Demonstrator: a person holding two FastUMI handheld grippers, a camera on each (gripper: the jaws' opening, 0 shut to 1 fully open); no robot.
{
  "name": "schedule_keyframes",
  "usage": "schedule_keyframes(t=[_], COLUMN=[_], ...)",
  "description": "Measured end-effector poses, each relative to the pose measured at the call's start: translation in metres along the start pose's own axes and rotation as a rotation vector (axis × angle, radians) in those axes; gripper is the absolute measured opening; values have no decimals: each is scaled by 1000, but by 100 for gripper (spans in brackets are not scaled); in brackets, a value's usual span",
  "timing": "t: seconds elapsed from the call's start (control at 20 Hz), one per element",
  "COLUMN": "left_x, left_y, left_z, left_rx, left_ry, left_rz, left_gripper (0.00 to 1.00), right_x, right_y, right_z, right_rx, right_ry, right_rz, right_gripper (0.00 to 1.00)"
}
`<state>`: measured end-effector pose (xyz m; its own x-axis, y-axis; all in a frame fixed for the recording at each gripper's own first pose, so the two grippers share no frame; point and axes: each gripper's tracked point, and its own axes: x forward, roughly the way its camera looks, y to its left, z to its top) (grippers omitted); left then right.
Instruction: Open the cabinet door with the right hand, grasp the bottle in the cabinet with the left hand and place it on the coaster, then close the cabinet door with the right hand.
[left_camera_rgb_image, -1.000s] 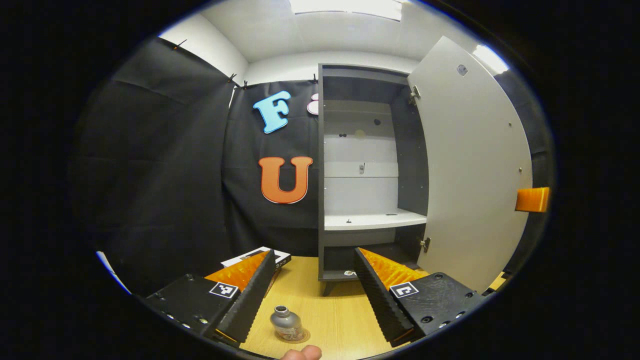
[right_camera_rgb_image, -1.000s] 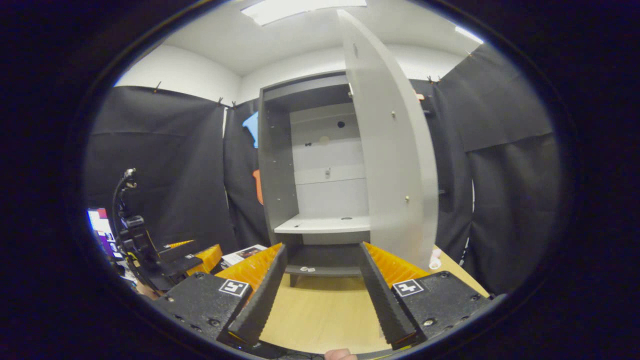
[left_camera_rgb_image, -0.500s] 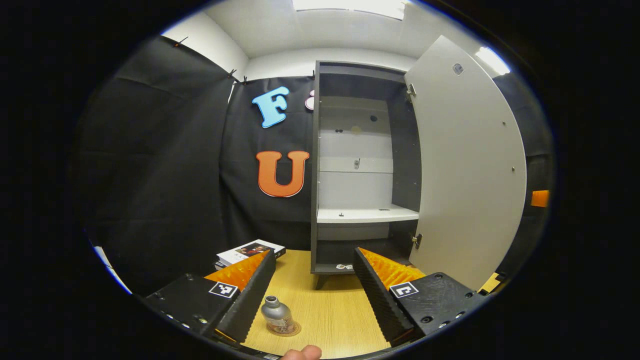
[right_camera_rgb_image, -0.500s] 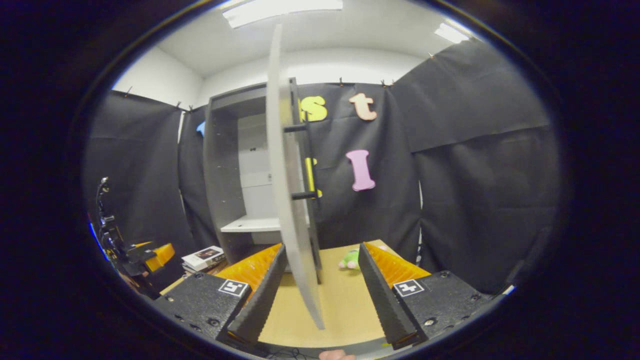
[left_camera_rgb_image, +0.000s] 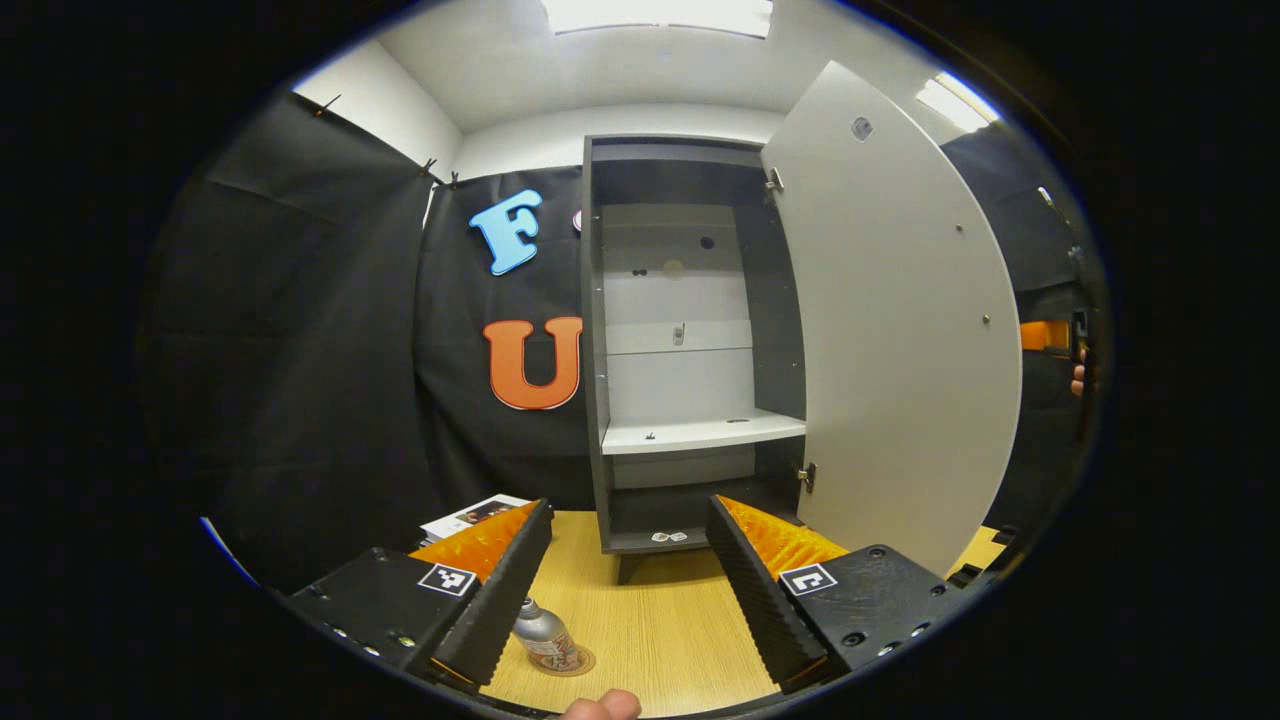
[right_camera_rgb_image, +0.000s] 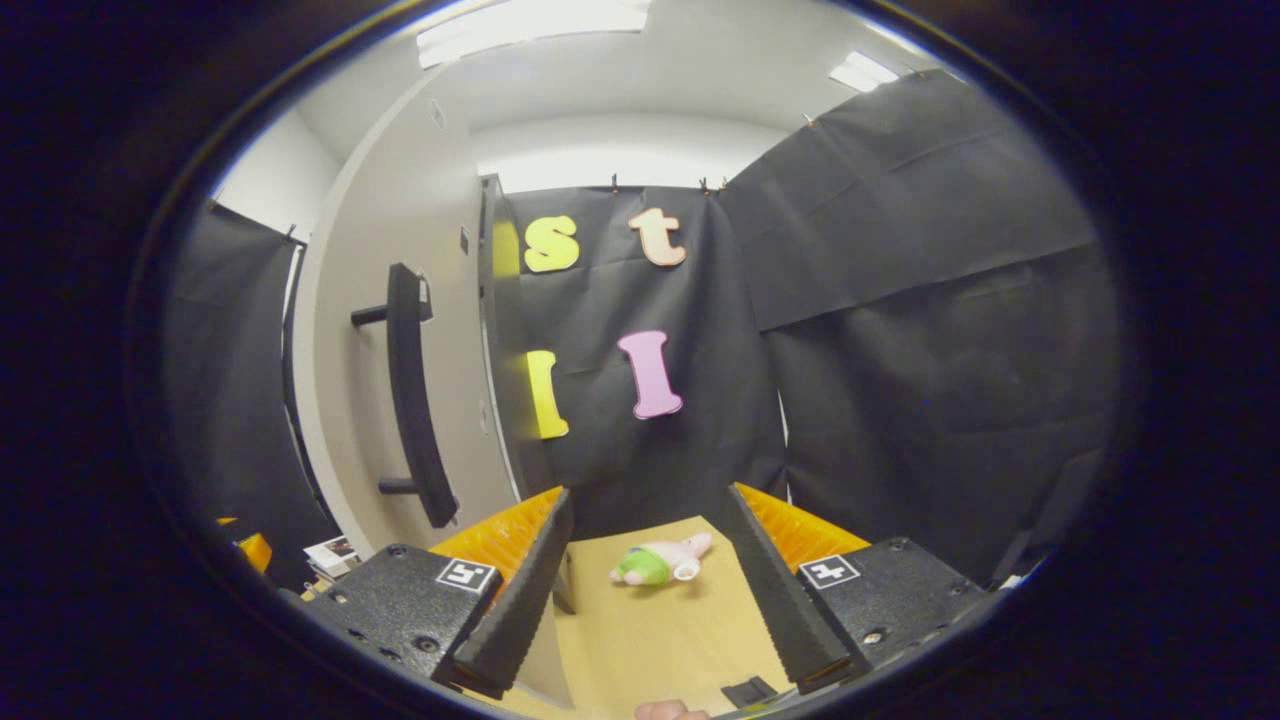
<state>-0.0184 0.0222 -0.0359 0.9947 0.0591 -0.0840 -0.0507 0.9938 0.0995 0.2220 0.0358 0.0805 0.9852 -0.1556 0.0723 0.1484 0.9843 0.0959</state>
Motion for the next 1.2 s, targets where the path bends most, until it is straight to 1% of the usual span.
schedule_keyframes(t=[0.05,0.1,0.15,0.2,0.3,0.4,0.45,0.5,0.6,0.75,0.85,1.0,1.2], left_x=[-2,-3,-3,-4,-5,-5,-7,-8,-9,-8,-8,-5,-6], left_y=[-2,-4,-4,-3,-1,2,4,5,6,8,8,7,9], left_z=[0,0,-1,-1,-2,-6,-6,-6,-8,-10,-11,-10,-9], left_rx=[3,3,0,-3,-11,-15,-14,-12,-9,-6,-8,-12,-3], left_ry=[-1,1,4,6,11,22,27,28,30,33,34,31,23], left_rz=[-3,-6,-6,-4,3,9,15,17,16,15,11,1,-6], left_gripper=[94,94,94,94,94,94,94,94,94,94,94,94,94], right_x=[5,9,10,13,15,14,15,15,14,14,13,11,-1], right_y=[4,10,14,19,27,30,30,30,36,37,40,58,91], right_z=[7,16,23,28,34,37,38,39,37,36,35,29,25], right_rx=[-6,-13,-20,-28,-50,-76,-87,-94,-85,-77,-60,-16,-42], right_ry=[-13,-31,-45,-54,-65,-72,-77,-78,-69,-71,-70,-56,-66], right_rz=[9,19,29,39,50,44,41,37,49,46,51,96,144], right_gripper=[91,91,95,95,95,95,91,95,95,92,92,91,90])
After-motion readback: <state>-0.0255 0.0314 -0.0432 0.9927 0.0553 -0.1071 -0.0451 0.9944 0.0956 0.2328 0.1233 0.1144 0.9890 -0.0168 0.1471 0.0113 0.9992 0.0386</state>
